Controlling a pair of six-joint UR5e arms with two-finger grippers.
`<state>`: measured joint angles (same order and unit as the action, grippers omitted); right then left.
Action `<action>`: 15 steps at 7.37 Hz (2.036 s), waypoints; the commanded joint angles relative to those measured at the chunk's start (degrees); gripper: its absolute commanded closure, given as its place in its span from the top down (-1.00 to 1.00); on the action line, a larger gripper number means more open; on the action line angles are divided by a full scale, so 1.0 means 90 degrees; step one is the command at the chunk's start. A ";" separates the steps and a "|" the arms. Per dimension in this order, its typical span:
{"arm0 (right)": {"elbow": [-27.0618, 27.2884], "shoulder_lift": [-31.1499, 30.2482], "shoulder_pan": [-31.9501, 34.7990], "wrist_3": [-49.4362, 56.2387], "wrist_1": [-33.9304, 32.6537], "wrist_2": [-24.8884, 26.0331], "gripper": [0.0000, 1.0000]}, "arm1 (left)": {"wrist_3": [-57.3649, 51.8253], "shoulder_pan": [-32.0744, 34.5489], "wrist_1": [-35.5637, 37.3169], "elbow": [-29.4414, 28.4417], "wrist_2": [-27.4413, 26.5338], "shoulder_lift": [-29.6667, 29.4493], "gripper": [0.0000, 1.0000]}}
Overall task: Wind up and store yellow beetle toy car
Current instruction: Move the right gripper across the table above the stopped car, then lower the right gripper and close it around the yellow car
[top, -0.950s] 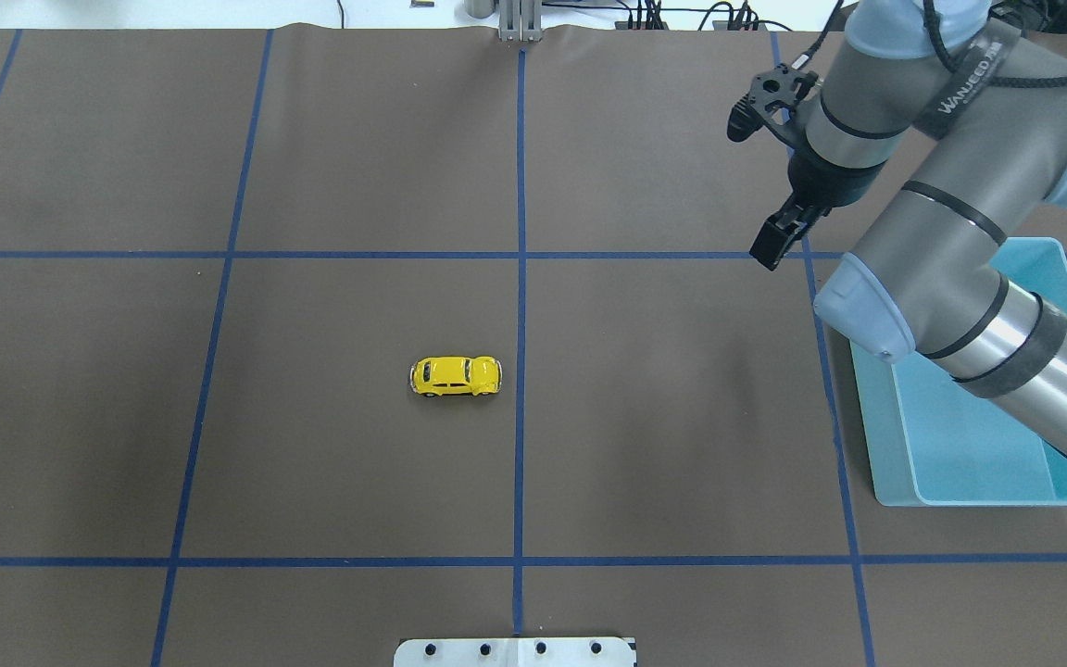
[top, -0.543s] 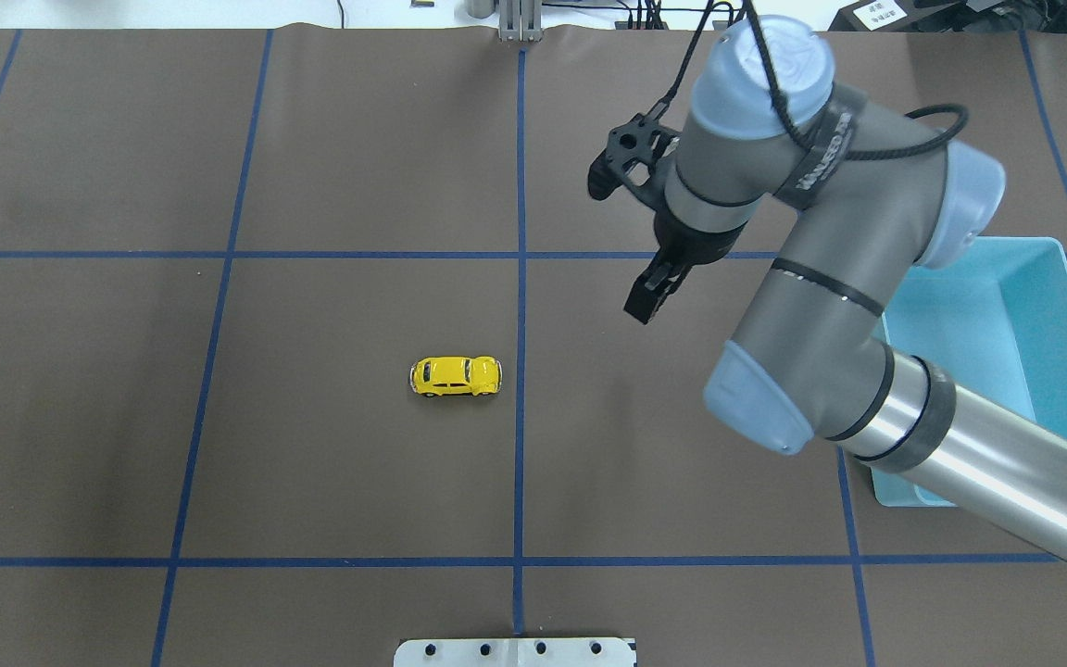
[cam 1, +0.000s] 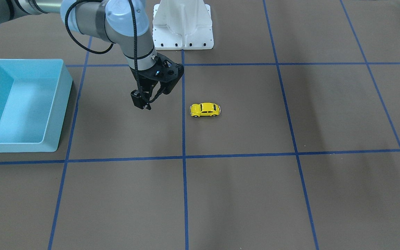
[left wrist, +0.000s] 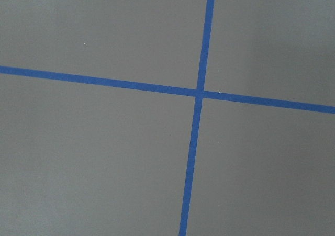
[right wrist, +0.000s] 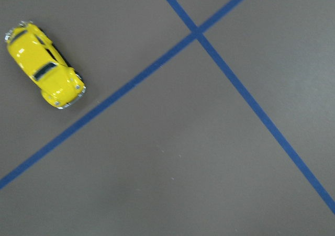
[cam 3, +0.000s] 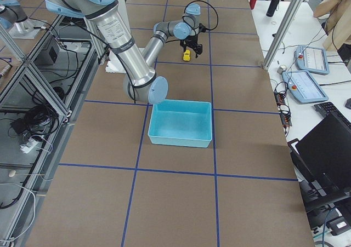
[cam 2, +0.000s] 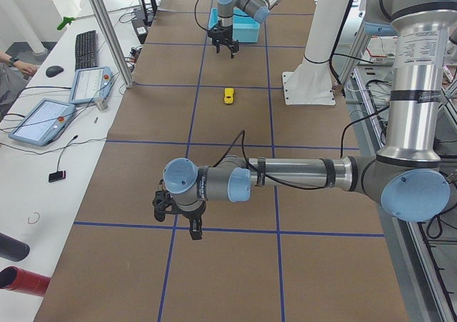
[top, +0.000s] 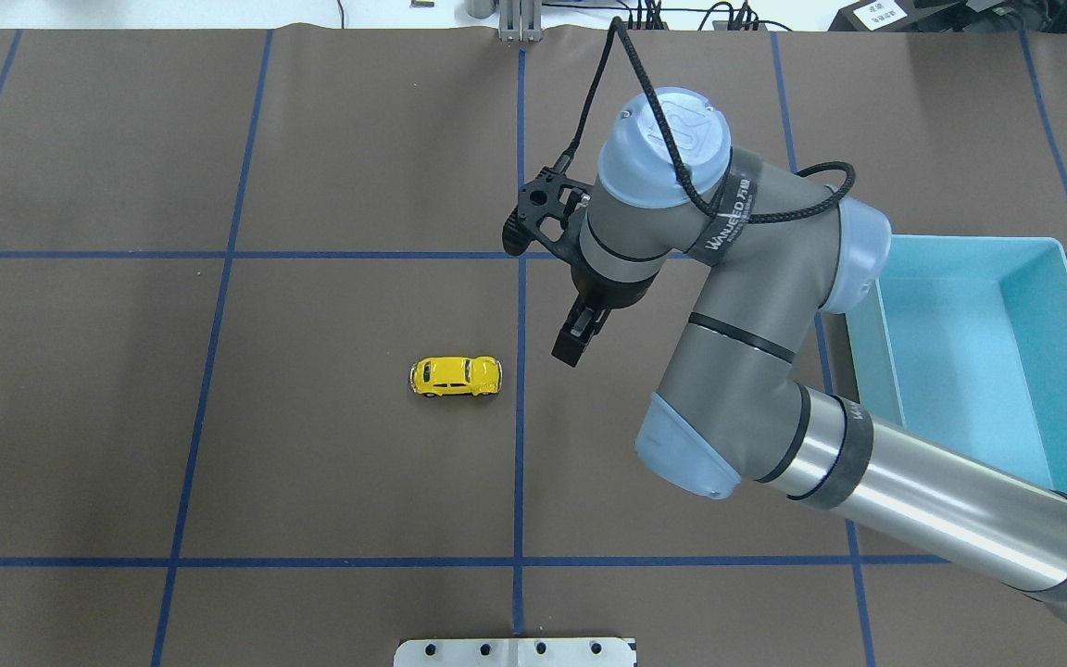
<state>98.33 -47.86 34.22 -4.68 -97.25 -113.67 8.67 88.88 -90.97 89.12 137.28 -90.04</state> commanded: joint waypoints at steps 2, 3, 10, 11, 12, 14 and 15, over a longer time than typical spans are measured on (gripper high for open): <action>-0.0640 0.0443 -0.0111 0.0316 0.0578 -0.0016 0.99 | 0.0294 0.0017 0.0010 0.0534 -0.0019 0.0481 1.00; -0.1029 0.0705 -0.0314 0.0325 0.0678 0.0023 0.99 | 0.0296 0.0017 0.0000 0.0924 0.0001 0.0851 1.00; -0.2156 0.1128 -0.1116 0.0384 0.1900 0.1018 0.98 | 0.0238 -0.0012 0.0010 0.0898 -0.0077 0.0962 1.00; -0.2166 0.1118 -0.1242 0.0393 0.1900 0.1164 0.98 | 0.0247 -0.0012 0.0000 0.0898 -0.0077 0.0962 1.00; -0.2224 0.1099 -0.1408 0.0384 0.2045 0.1504 0.98 | 0.0247 -0.0012 0.0000 0.0898 -0.0067 0.0962 1.00; -0.2312 0.1098 -0.1429 0.0384 0.2173 0.1575 0.98 | 0.0247 -0.0012 0.0010 0.0889 -0.0067 0.0962 1.00; -0.2341 0.1108 -0.1419 0.0384 0.2173 0.1634 0.98 | 0.0247 -0.0012 0.0010 0.0889 -0.0067 0.0962 1.00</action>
<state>77.68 -37.98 21.49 -1.21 -77.92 -99.65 10.90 88.77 -90.89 97.15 136.64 -81.39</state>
